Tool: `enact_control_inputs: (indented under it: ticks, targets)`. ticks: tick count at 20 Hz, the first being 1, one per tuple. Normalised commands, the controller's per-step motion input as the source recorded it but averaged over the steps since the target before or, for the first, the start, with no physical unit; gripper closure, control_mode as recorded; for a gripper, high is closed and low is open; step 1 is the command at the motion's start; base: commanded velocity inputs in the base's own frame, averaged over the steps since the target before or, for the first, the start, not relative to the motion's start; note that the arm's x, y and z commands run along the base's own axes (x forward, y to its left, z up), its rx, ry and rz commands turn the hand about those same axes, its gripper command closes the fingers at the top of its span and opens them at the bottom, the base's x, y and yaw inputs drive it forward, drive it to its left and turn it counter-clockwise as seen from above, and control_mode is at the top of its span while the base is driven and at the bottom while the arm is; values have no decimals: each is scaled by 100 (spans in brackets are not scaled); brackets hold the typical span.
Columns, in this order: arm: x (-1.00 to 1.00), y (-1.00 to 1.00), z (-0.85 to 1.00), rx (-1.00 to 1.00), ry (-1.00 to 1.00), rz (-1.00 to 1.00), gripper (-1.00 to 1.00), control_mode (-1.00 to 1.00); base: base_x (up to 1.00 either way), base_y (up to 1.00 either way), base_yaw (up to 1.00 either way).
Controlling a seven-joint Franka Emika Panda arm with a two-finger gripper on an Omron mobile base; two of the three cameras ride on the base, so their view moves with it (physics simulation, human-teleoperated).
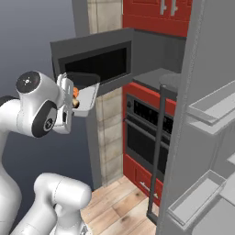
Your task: Place the tupperware containing the shrimp and mushroom meal in the microwave. Close the microwave door and press the start button to reheat the meal.
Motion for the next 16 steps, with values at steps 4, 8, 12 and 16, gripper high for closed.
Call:
enact_control_inputs:
  ticks: [4,8,12,16]
  targets:
    - [0,0,0,0,0,0,100,100,37,0,-42]
    - [0,0,0,0,0,0,100,100,27,0,-50]
    - [0,0,0,0,0,0,100,100,34,1,-46]
    - [0,0,0,0,0,0,100,100,48,24,-36]
